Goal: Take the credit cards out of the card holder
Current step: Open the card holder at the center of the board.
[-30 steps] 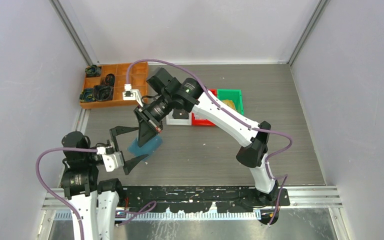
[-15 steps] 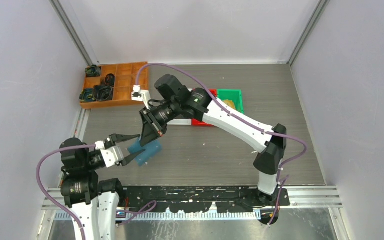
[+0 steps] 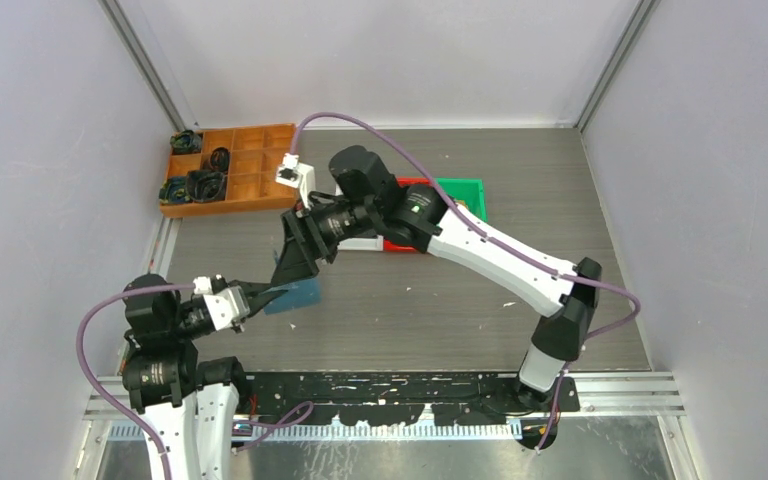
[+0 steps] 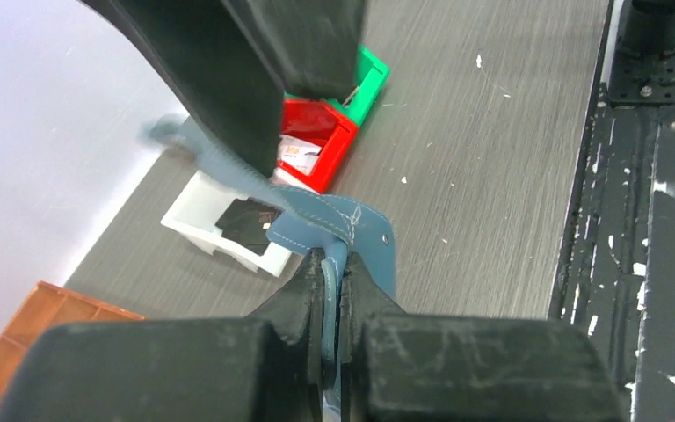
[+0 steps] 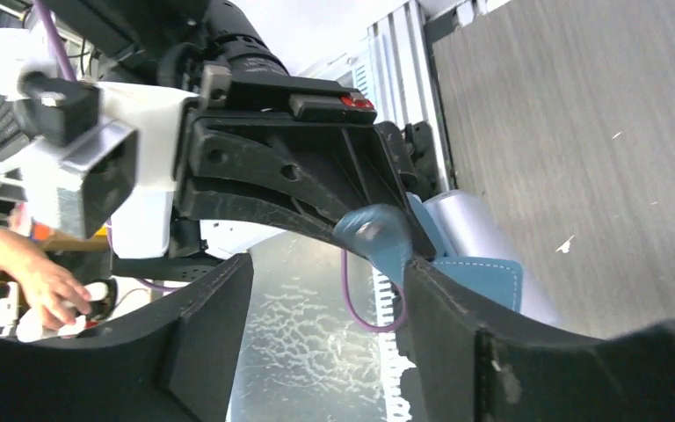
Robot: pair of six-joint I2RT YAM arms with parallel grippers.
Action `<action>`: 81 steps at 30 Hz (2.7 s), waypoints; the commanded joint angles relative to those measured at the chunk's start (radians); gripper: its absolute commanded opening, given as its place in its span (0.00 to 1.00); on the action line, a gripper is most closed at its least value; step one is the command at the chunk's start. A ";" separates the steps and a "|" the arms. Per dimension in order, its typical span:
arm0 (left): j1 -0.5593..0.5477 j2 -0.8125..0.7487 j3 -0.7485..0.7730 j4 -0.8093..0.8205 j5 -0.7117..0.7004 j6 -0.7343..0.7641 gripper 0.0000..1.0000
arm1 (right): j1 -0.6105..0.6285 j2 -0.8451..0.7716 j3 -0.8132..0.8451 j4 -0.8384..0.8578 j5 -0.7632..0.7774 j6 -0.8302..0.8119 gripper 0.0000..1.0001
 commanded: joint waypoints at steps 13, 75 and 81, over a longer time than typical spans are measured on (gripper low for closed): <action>-0.002 -0.007 0.100 -0.063 0.188 0.358 0.00 | -0.136 -0.366 -0.458 0.282 -0.018 -0.184 0.88; -0.001 0.221 0.316 -0.144 0.275 -0.311 0.99 | -0.010 -0.555 -0.521 0.620 -0.068 -0.208 0.01; -0.001 0.191 0.337 -0.111 0.242 -0.259 0.98 | -0.011 -0.511 -0.509 0.735 -0.131 -0.090 0.01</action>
